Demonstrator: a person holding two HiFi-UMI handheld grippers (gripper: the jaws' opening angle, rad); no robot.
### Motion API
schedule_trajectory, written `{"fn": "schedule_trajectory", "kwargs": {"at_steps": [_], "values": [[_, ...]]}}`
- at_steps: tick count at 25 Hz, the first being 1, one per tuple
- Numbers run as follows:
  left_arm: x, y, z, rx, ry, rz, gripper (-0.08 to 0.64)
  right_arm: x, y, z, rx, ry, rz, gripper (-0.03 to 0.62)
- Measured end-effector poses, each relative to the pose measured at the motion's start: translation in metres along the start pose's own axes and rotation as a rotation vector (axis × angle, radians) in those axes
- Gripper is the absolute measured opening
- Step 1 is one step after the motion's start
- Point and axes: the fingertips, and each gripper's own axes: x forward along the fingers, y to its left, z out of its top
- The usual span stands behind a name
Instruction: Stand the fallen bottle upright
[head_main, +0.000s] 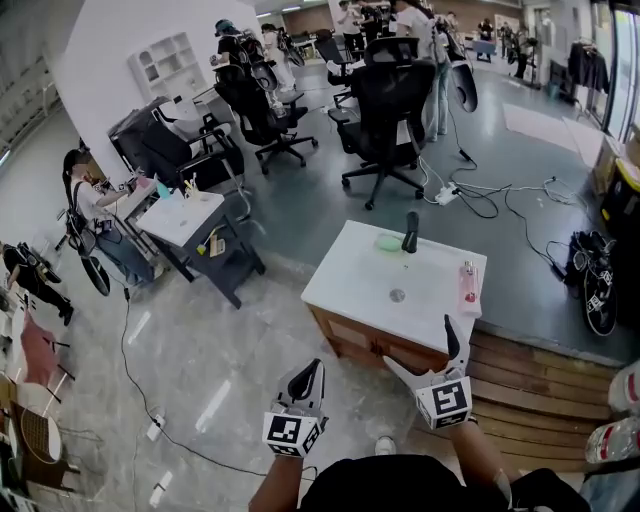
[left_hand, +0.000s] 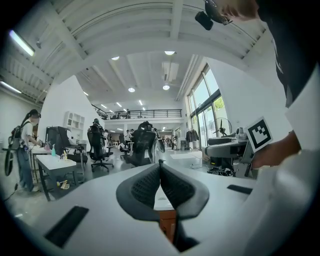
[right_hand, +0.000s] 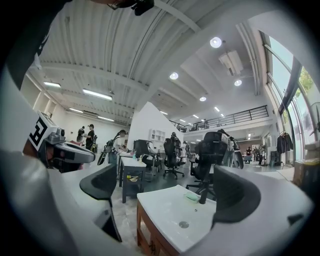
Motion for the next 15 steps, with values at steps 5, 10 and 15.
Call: {"fn": "schedule_trajectory", "kwargs": {"at_steps": [5,10,15], "values": [[0.030,0.004,-0.006,-0.002,0.009,-0.023,0.018,0.012,-0.017,-0.011,0.010,0.028,-0.015,0.598],[0.075,0.007,-0.018,-0.031,0.023,-0.083,0.018,0.040,-0.041,-0.025,-0.004,0.052,-0.052,0.598],[0.129,0.022,-0.016,-0.023,0.012,-0.154,0.018,0.083,-0.075,-0.022,-0.025,0.041,-0.119,0.598]]}}
